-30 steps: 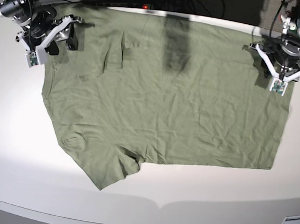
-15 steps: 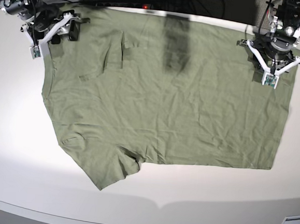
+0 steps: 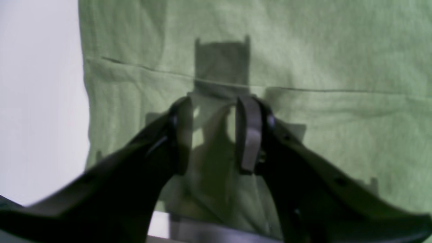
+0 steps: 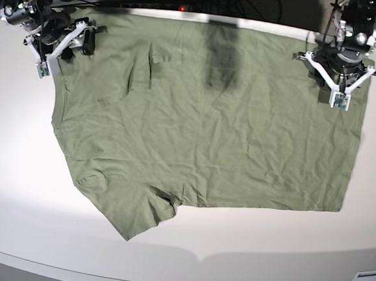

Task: Fold the T-shirt properly

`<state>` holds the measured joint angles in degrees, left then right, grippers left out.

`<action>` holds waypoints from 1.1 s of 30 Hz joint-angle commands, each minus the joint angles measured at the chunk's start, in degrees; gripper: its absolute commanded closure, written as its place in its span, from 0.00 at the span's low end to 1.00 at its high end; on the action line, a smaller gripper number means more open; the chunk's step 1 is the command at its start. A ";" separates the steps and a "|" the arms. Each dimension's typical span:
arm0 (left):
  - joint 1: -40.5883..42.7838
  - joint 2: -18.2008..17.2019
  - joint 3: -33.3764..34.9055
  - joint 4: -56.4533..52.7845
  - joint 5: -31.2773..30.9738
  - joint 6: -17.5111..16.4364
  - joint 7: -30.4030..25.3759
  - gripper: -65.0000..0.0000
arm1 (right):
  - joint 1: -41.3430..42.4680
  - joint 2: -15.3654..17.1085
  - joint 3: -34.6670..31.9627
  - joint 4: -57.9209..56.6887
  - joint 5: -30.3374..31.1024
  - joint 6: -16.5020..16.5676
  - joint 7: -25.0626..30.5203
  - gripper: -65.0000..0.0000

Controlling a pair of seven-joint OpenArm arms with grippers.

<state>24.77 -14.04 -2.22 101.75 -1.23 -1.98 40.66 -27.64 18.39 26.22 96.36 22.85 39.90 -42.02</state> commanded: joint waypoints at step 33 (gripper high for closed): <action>3.78 2.62 0.11 2.19 2.23 -1.03 1.33 0.67 | -5.55 9.22 0.46 0.52 -8.68 -3.56 1.31 0.47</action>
<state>27.77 -11.27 -2.15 103.48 1.21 -2.94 40.23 -32.91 26.52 26.22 96.36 15.31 37.10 -40.66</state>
